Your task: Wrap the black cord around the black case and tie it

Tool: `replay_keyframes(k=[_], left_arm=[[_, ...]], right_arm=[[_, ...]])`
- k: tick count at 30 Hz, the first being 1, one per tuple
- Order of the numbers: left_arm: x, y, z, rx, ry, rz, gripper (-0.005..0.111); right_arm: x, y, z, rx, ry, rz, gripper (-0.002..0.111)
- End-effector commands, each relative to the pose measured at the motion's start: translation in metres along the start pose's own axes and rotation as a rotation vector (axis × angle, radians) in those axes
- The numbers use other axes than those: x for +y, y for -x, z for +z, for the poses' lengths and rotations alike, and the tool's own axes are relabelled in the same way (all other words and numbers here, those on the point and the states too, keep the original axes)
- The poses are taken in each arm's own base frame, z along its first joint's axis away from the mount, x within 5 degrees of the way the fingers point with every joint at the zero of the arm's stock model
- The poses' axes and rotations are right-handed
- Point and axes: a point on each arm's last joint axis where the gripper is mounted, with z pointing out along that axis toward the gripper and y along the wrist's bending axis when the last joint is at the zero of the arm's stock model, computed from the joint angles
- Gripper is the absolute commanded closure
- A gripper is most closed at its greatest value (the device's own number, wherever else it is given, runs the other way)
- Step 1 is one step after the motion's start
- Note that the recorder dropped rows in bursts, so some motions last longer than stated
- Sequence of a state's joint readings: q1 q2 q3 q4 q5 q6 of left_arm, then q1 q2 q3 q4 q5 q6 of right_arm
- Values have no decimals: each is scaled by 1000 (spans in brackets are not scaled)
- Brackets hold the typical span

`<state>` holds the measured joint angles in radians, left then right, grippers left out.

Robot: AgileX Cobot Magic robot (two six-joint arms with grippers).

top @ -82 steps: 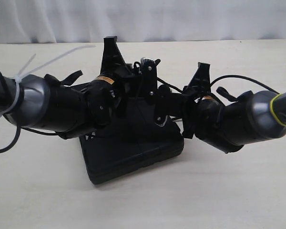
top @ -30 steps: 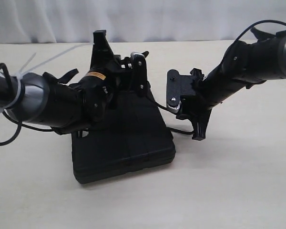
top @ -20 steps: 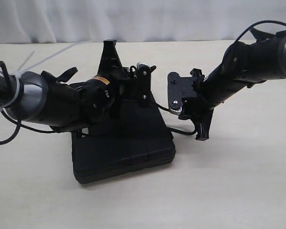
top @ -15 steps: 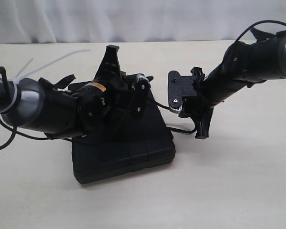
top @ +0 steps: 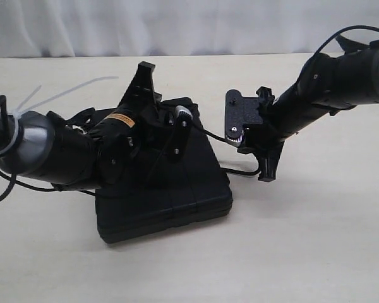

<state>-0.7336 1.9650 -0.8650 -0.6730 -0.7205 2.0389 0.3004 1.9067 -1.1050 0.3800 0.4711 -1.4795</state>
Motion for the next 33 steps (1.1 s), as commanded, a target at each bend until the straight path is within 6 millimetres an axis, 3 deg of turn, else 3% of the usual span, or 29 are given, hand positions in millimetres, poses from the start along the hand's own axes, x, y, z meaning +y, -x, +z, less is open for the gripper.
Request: replay_keyframes(k=[1,21,33], left_arm=[[-5,5,-1,-58,-49,24,107],[-20,11,-3,-136,-211,45,105],[-15,14,-3,-155,-168,-42,54]], right_arm=[[-2,-2,-1,-4,-11,7,104],[-6,8,-11,-80,-30,57,104],[-4,14,-14,-141,-9,66,104]])
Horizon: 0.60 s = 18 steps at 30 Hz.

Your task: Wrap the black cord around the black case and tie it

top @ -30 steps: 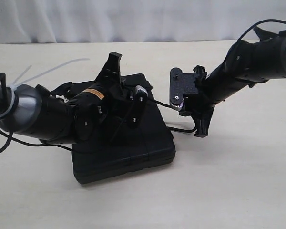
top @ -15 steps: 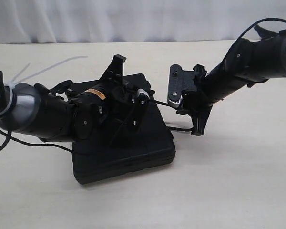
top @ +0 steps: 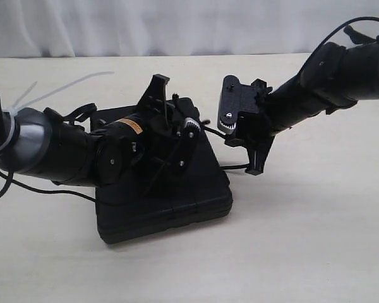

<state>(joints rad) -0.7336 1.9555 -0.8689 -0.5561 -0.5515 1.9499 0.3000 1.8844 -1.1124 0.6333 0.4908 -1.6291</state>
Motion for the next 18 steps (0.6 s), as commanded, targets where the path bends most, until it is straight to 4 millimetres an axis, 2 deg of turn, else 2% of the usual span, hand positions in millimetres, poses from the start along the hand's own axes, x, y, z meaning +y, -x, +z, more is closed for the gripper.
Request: replay_keyframes(k=[1,6,10,13,18], left_arm=[[-8,2,1,-23,-52,-46,52],[-7,1,1,-16,-34,-50,51],[5,-4,1,29,98,-126,51],[15,-9,-1,72,211,-249,51],[13,-14,-1,102,218,-497,51]], right_arm=[[-2,1,-5,-14,-4,2,104],[-3,6,-5,-70,-11,21,104],[-4,9,-5,-100,-20,30,104],[-4,9,-5,-107,-25,41,104],[-7,13,-6,-146,-52,90,104]])
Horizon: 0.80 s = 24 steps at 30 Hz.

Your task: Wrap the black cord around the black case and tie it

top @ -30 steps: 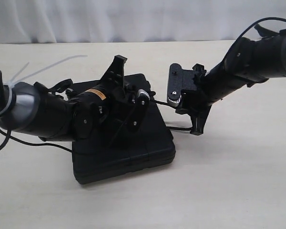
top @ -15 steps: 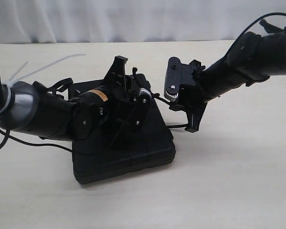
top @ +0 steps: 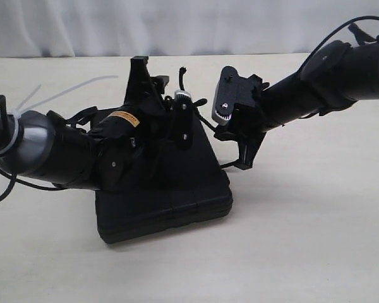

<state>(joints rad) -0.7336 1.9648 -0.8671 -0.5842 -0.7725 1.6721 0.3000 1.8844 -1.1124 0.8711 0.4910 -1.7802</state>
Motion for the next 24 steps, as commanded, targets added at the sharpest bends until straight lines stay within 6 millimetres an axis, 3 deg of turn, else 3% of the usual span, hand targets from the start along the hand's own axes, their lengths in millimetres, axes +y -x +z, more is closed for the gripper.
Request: replay_keyframes(k=[1,4,10,14,18,24], left_arm=[[0,-6,-1,54,10,-259,51],[-8,-5,-1,64,-76,-324,51],[-24,0,-4,23,-258,-275,51],[-15,-2,-2,46,-163,-317,51],[3,-4,-5,63,-46,-467,51],[14,5,-16,6,-149,-514,51]], right_arm=[[-5,4,-5,-41,-39,31,104],[-5,4,-5,-41,-39,31,104],[-6,4,-5,-41,-42,33,104],[-6,4,-5,-42,-48,38,104],[-6,4,-5,-42,-48,38,104],[-6,4,-5,-42,-48,38,104]])
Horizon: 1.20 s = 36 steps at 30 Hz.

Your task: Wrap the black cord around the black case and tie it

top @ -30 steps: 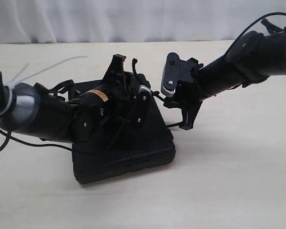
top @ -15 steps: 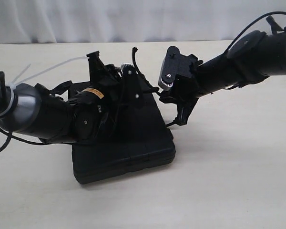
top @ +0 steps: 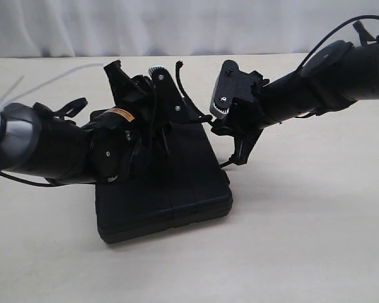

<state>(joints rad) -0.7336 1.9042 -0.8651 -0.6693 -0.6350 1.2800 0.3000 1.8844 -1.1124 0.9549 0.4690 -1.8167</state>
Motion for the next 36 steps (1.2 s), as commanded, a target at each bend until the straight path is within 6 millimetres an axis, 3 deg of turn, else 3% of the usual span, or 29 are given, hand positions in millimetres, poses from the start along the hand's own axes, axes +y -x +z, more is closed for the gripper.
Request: replay_keyframes(k=[1,4,8,13,16,19,24,25,30,32,34,35,36], left_arm=[[3,8,-9,-17,-77,-51,51],[8,10,-11,-27,-53,-189,51],[12,11,-11,-43,-25,-523,51],[11,15,-9,-105,-145,-801,51],[19,10,3,-113,-255,-1006,51],[28,5,15,-107,-276,-1105,51],[15,20,37,-143,-379,-1088,52],[14,19,40,-134,-379,-1087,55],[24,16,42,-179,-349,-1061,104],[35,15,41,-211,-325,-1065,107],[47,16,37,-232,-301,-1052,107],[56,18,33,-245,-285,-1055,107],[58,19,32,-252,-281,-1056,107]], right_arm=[[-3,2,-4,-10,-18,2,104],[-4,2,-4,-20,-20,21,104],[-4,2,-4,-20,-20,21,104],[-4,2,-4,-20,-20,21,104],[-3,3,-4,-26,-17,30,104],[-3,3,-4,-31,-17,35,104],[-3,4,-4,-36,-12,26,104],[-3,4,-4,-36,-11,26,104],[-5,8,-5,-83,-32,120,103],[-5,9,-5,-90,-30,128,92],[-5,10,-7,-93,-33,126,74],[-6,12,-10,-99,-38,123,59],[-6,14,-13,-107,-39,119,53]])
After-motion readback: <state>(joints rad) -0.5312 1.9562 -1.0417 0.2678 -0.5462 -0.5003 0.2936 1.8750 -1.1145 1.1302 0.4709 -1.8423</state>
